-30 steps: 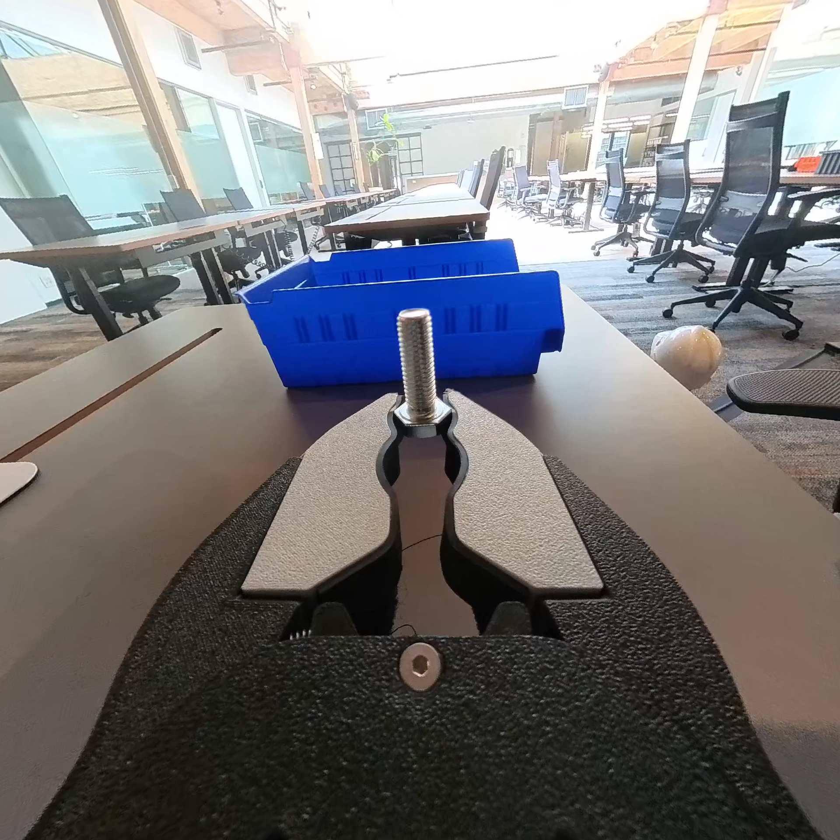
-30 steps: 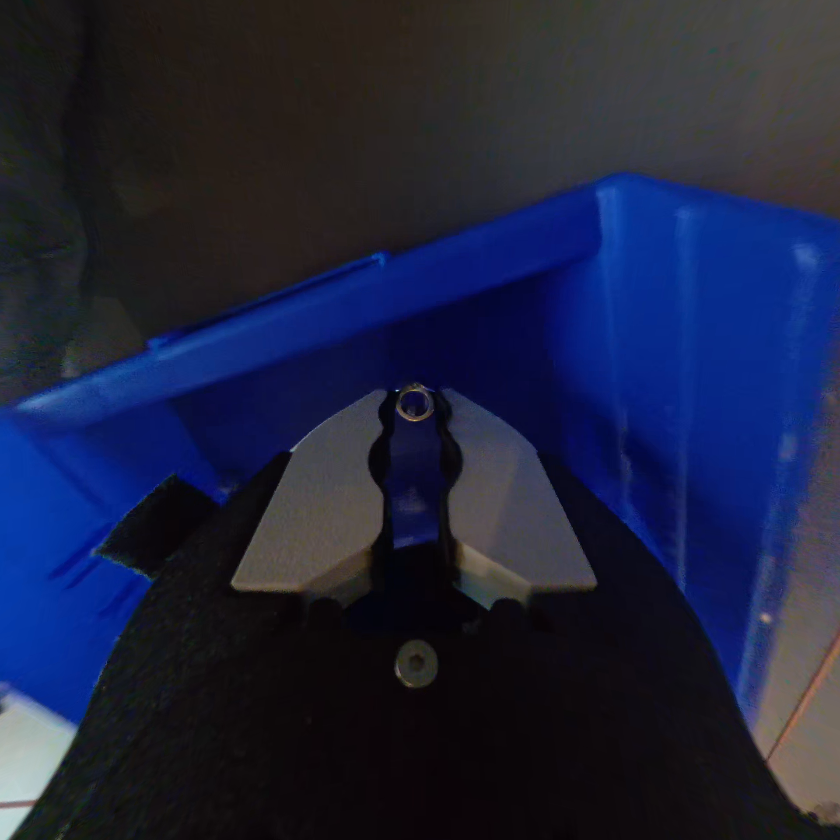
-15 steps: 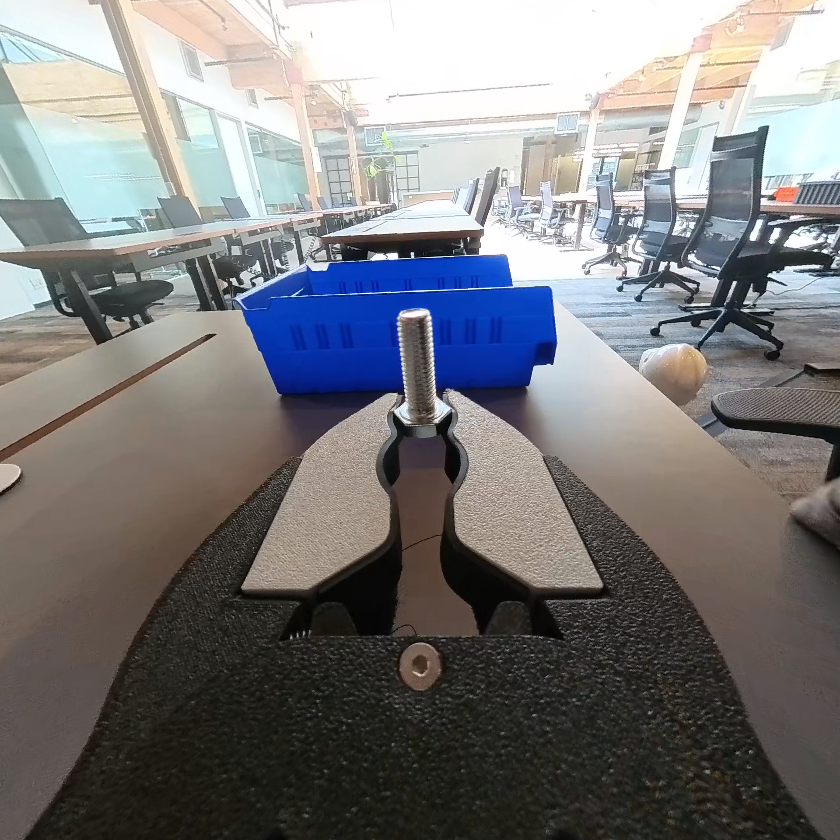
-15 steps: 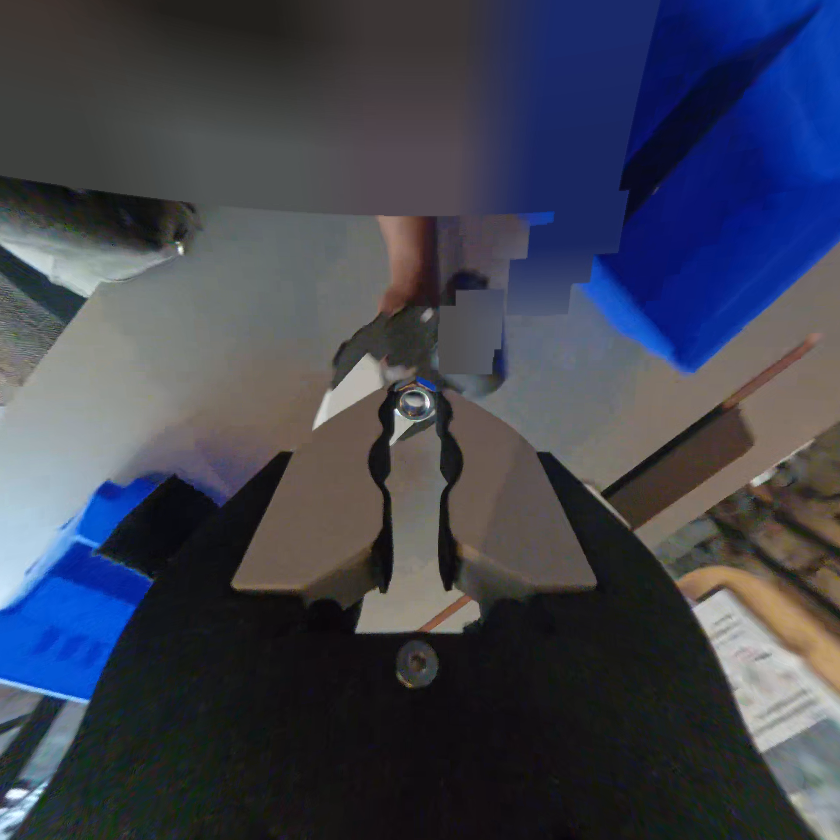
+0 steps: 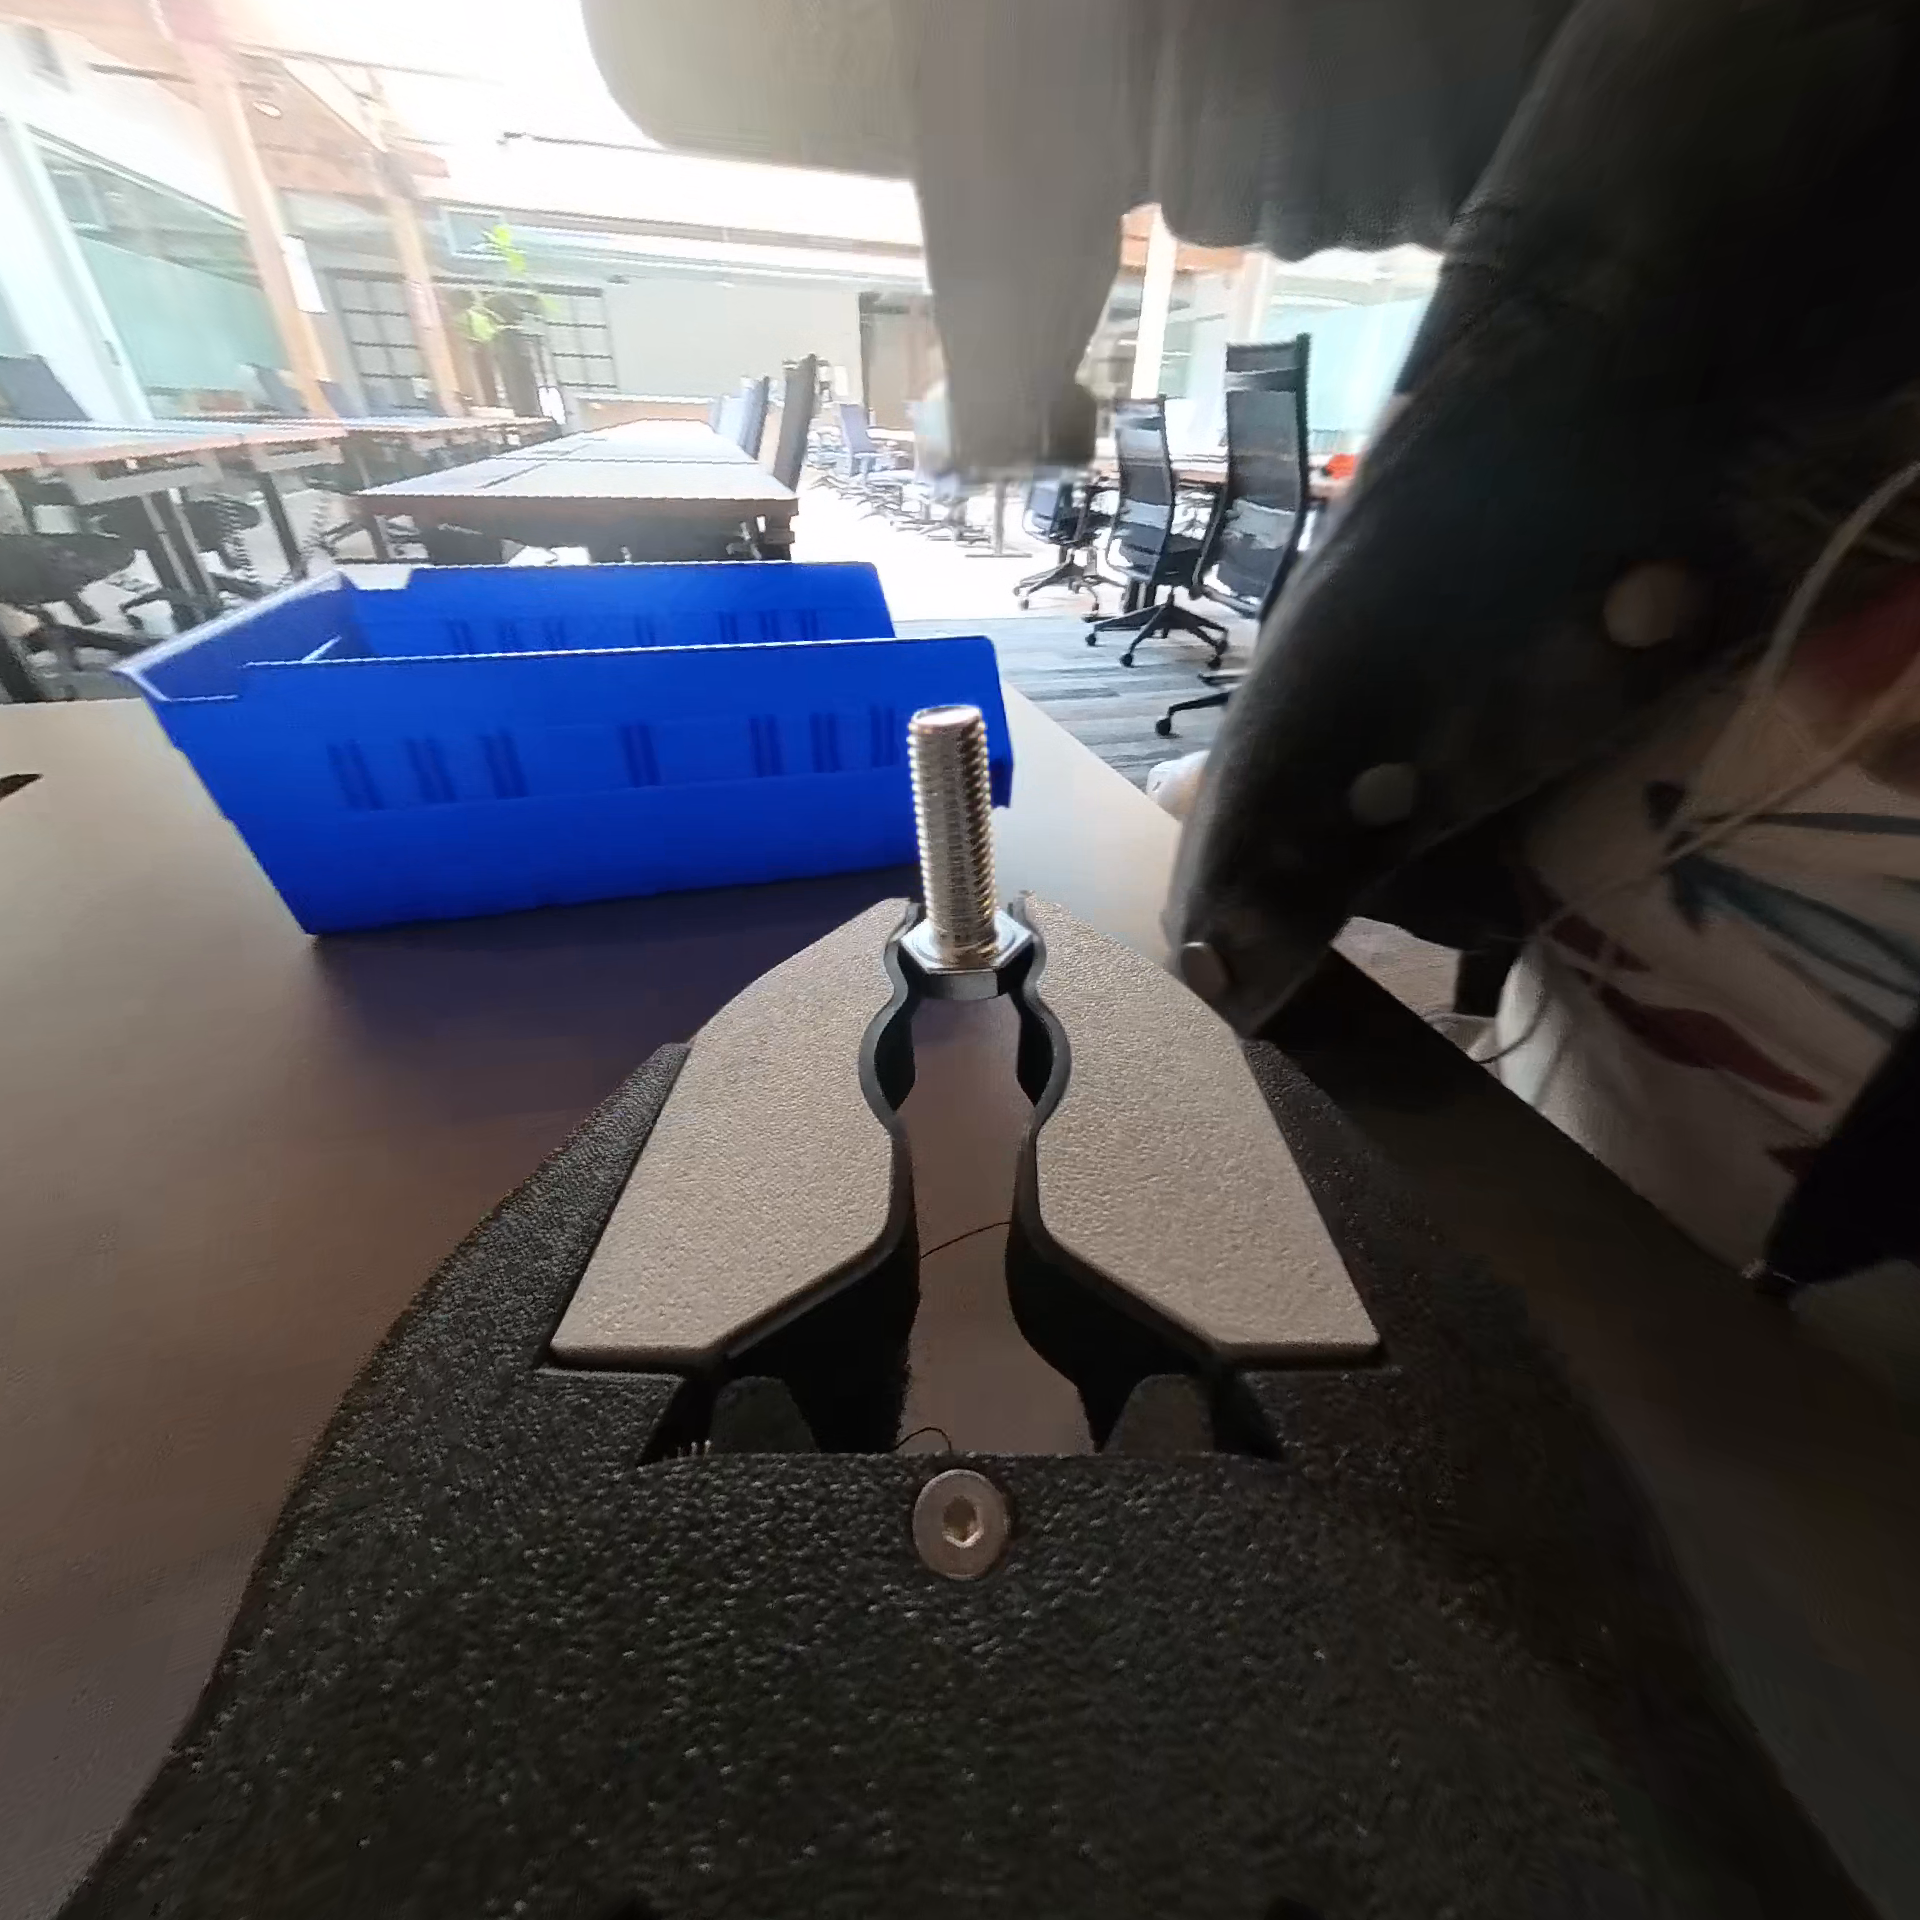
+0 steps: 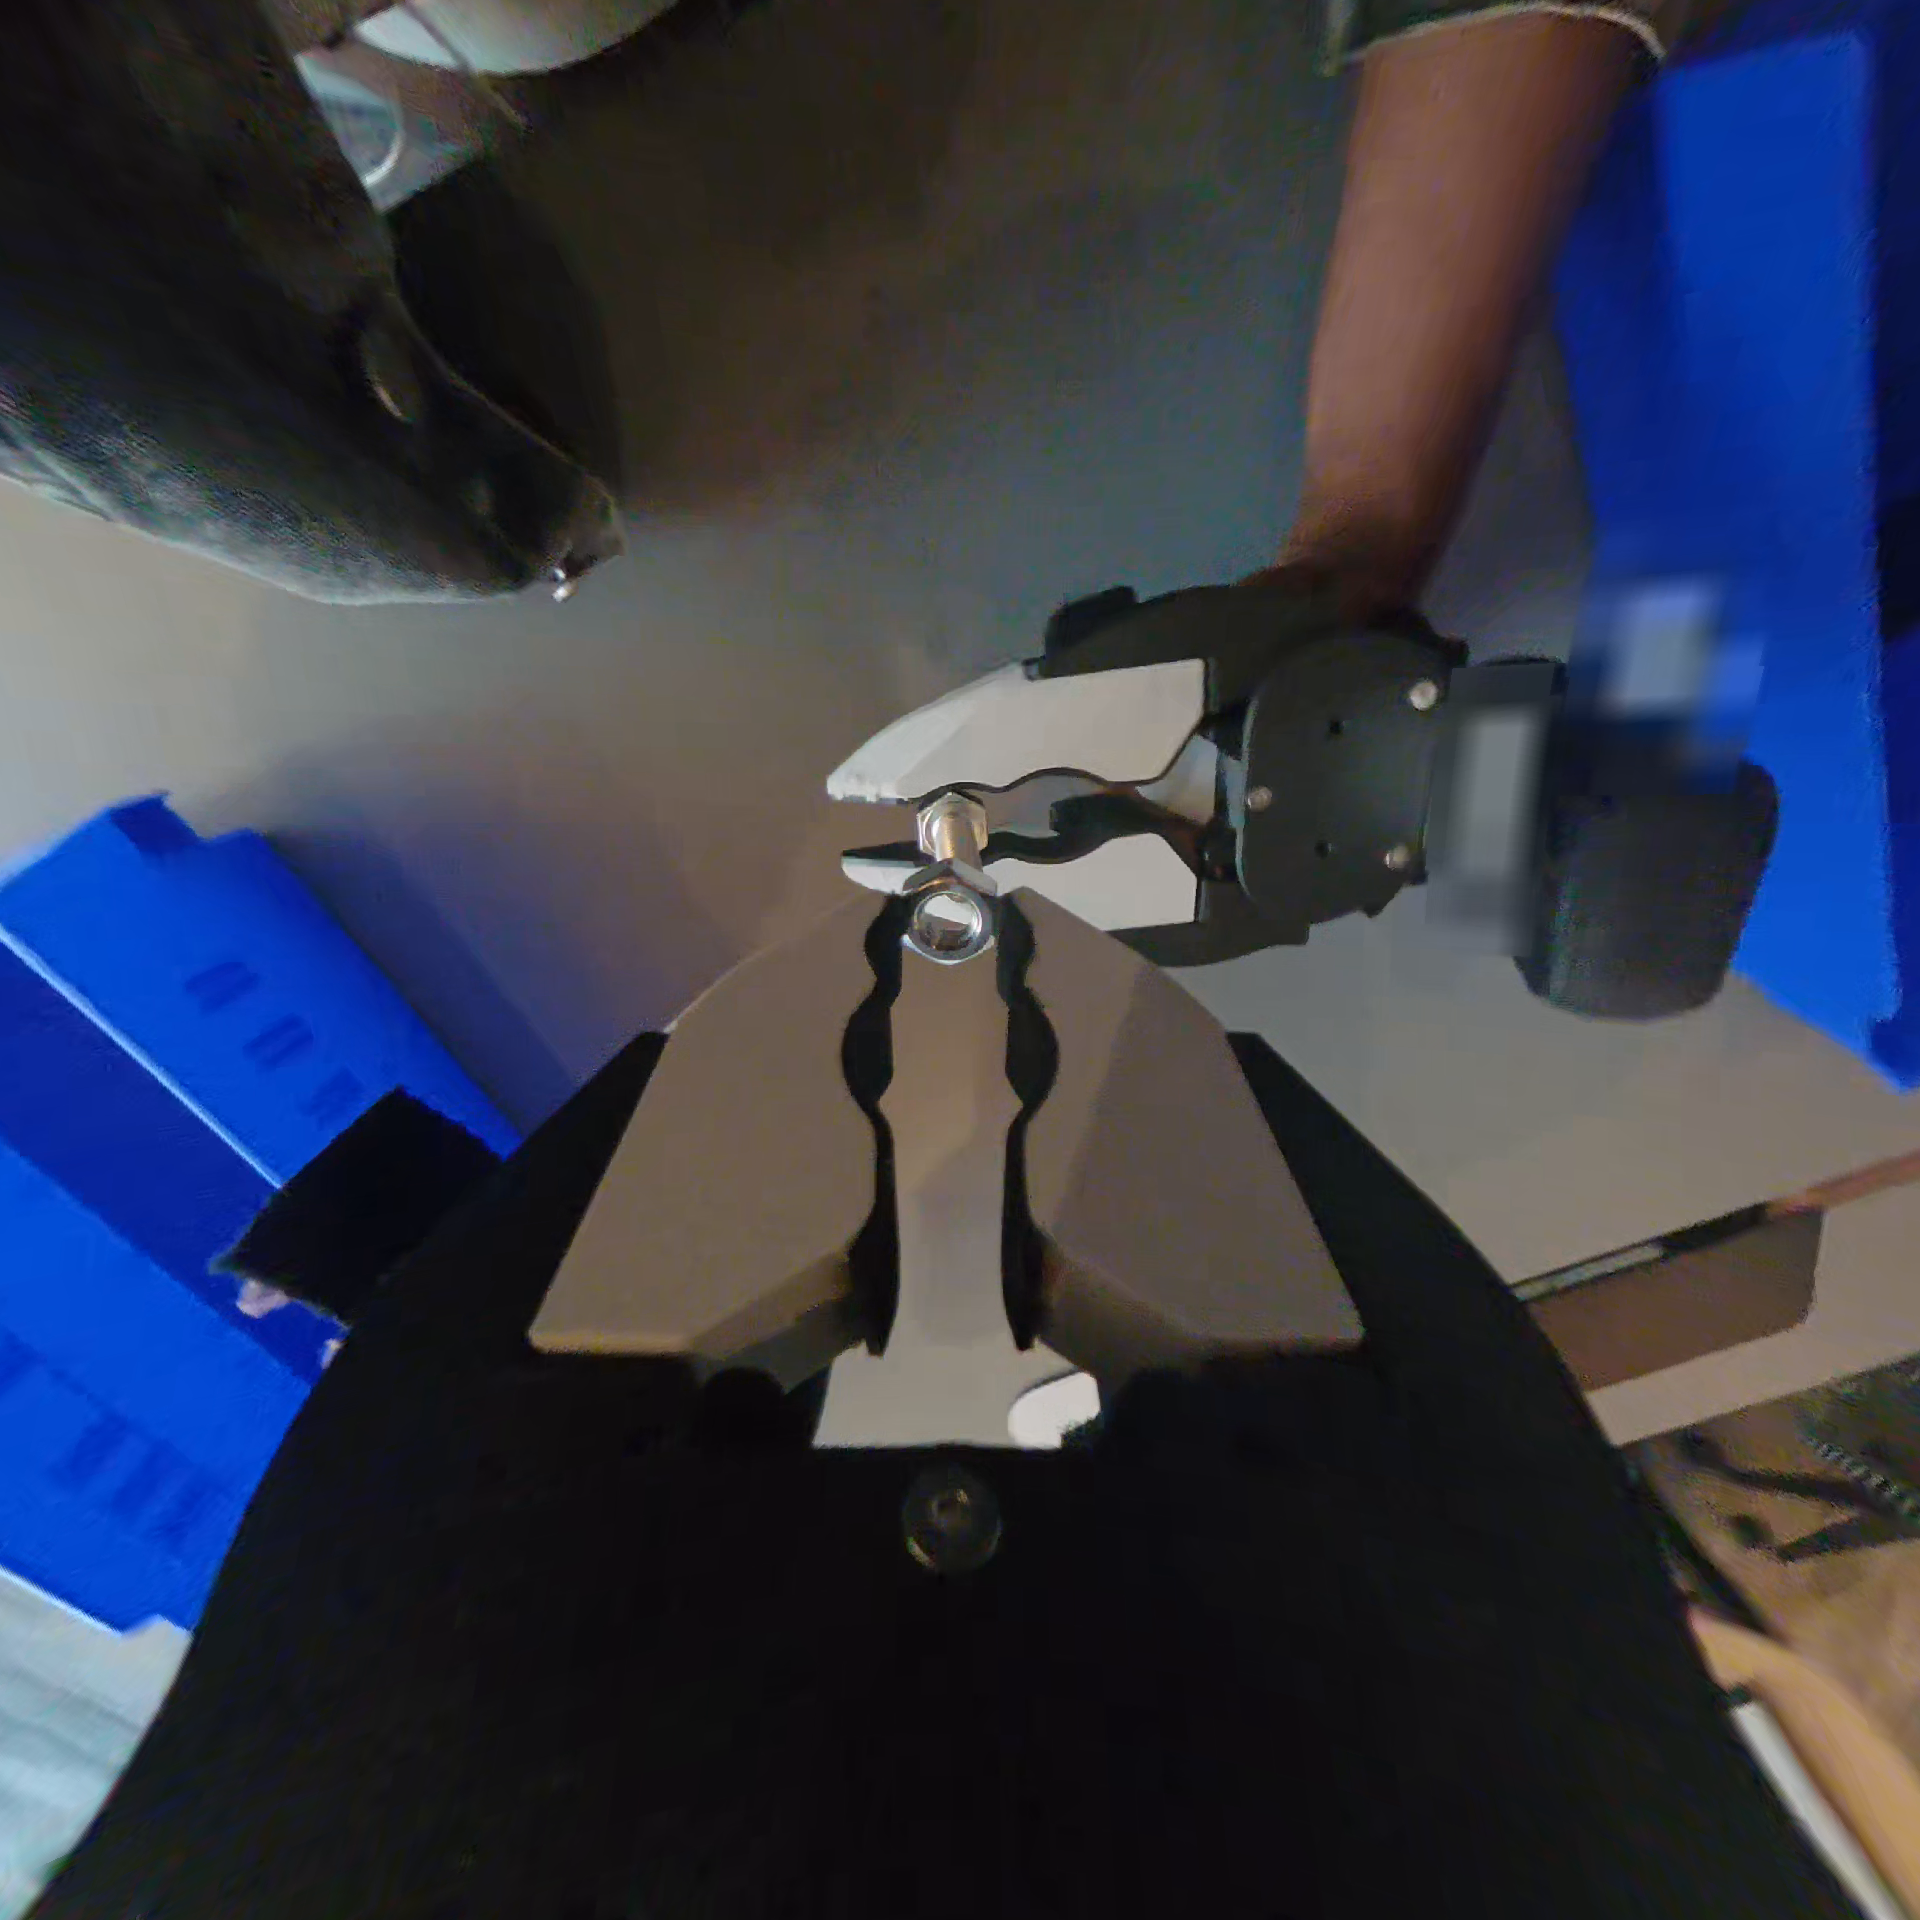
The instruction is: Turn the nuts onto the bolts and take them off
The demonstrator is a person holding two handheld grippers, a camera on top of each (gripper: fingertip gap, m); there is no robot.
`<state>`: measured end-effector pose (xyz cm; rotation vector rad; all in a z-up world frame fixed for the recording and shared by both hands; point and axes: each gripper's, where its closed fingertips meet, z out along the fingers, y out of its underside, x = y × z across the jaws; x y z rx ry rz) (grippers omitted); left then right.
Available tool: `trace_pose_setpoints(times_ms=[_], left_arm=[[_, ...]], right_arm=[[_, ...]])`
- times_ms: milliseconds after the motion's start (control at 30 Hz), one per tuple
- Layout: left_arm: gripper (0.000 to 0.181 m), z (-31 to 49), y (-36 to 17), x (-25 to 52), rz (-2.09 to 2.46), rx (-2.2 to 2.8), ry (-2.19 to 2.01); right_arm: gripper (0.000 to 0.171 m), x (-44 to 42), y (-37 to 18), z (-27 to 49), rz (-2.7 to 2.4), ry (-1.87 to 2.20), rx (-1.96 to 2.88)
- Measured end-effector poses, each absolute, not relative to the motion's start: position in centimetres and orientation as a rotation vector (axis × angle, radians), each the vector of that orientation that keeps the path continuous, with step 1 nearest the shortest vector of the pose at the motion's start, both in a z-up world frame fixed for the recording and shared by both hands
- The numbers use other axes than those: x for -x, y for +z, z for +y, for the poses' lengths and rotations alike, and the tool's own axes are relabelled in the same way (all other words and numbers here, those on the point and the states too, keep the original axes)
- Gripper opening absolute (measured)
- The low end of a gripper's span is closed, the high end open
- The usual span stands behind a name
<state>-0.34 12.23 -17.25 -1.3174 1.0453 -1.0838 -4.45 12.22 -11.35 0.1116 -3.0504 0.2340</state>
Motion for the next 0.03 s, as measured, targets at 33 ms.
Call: trace_pose_setpoints(times_ms=[33], left_arm=[[0.015, 12.06, -17.22, 0.35, 1.052, 1.312, -1.101]], right_arm=[[0.017, 4.39, -11.48, 12.22, -3.064, 0.221, -0.188]])
